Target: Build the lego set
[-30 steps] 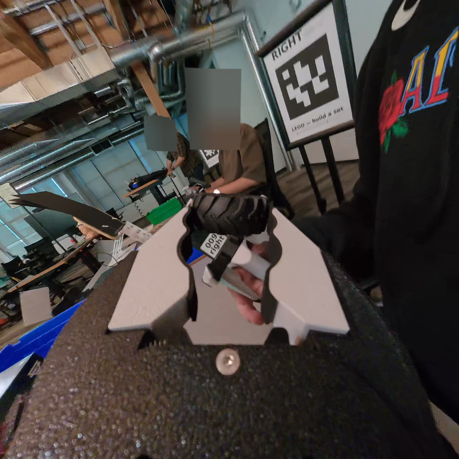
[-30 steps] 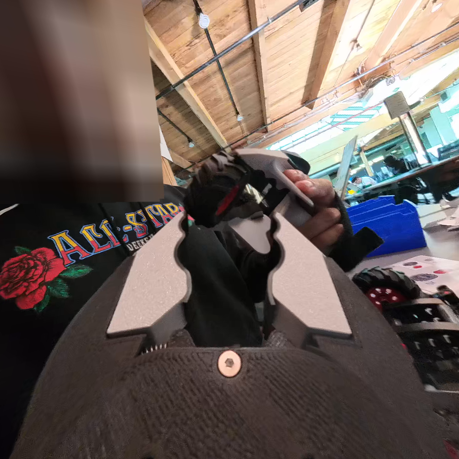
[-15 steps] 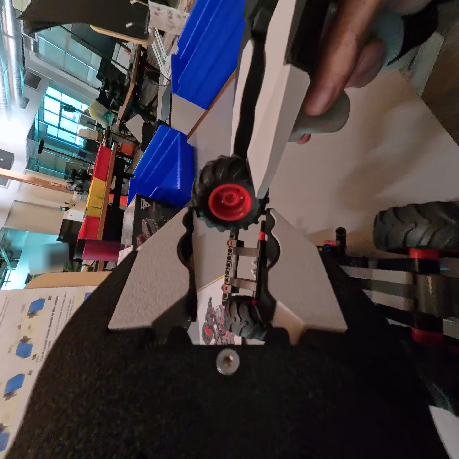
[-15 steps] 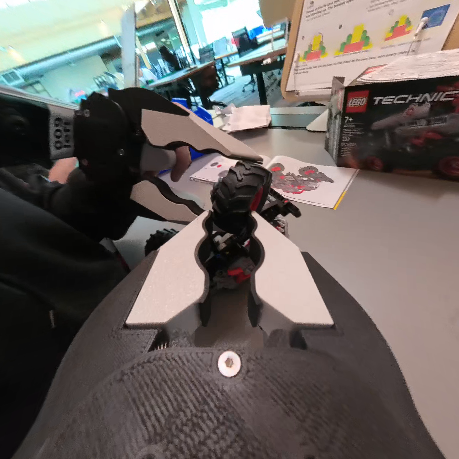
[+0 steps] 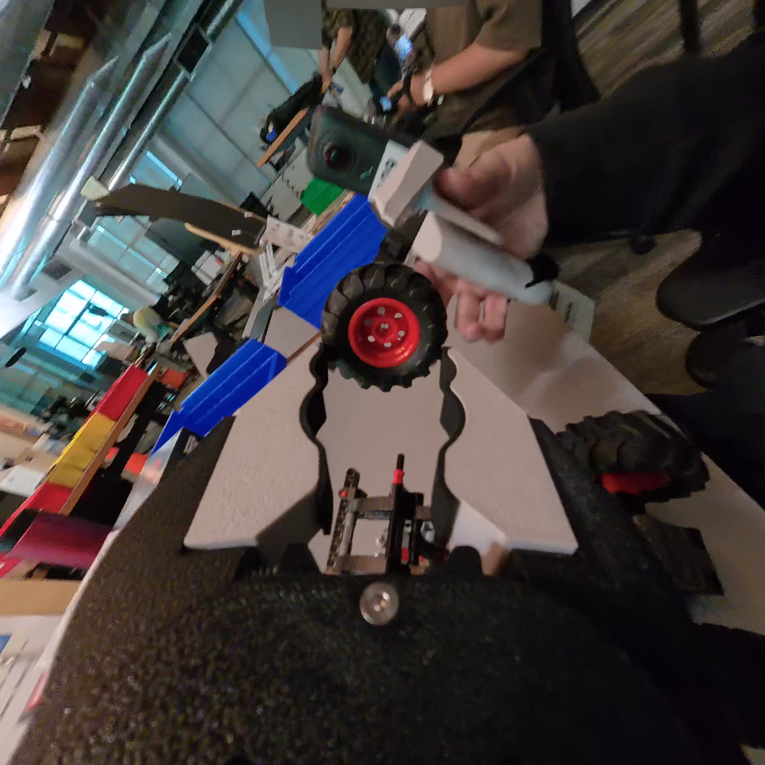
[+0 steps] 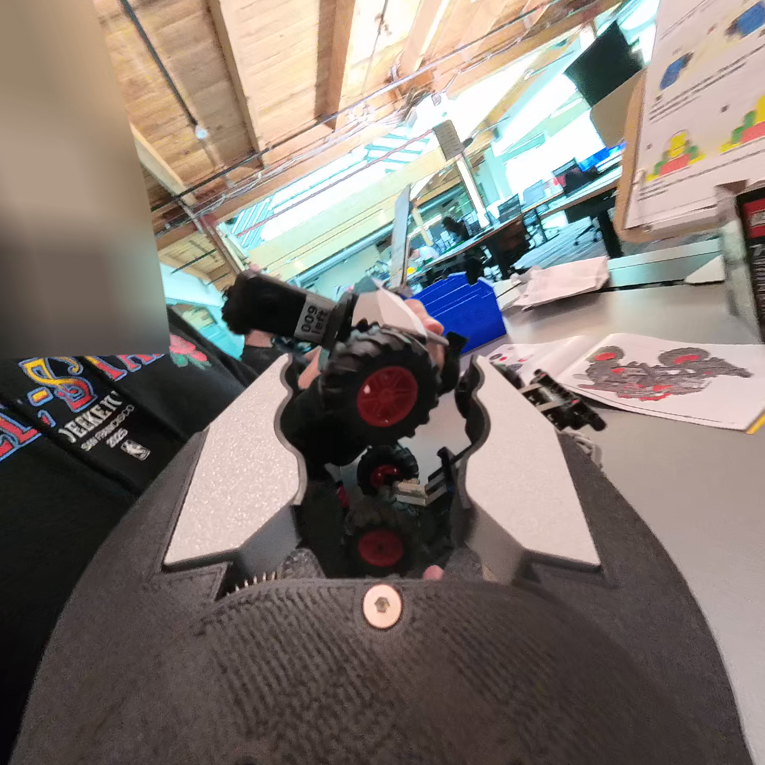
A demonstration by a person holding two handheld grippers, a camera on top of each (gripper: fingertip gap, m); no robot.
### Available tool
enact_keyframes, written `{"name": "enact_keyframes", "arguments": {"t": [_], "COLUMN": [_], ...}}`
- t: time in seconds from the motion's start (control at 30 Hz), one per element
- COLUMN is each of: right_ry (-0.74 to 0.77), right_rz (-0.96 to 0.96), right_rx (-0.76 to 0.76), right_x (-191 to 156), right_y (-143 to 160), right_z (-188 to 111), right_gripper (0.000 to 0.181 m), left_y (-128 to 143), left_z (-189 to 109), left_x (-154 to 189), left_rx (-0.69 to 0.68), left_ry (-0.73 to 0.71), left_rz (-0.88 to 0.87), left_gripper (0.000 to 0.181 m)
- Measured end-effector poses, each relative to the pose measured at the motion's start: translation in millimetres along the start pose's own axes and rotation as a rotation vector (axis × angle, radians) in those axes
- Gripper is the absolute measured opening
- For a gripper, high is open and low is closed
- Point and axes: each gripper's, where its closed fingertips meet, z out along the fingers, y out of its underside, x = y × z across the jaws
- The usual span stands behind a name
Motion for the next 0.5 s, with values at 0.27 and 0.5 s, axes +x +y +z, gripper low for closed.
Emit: {"name": "enact_keyframes", "arguments": {"t": [0.27, 0.5], "right_ry": [-0.120, -0.080], "right_rz": [0.024, 0.003], "right_rx": [-0.040, -0.173], "right_x": [-12, -6], "right_y": [8, 21], "right_z": [6, 9], "right_gripper": [0.060, 0.060], "left_y": [-12, -2], "left_z": [-2, -3], "left_x": [8, 13], "left_rx": [0.120, 0.086], "left_ry": [0.061, 0.125], "left_rz": [-0.056, -0.013], "left_gripper": [0.051, 0.051]}}
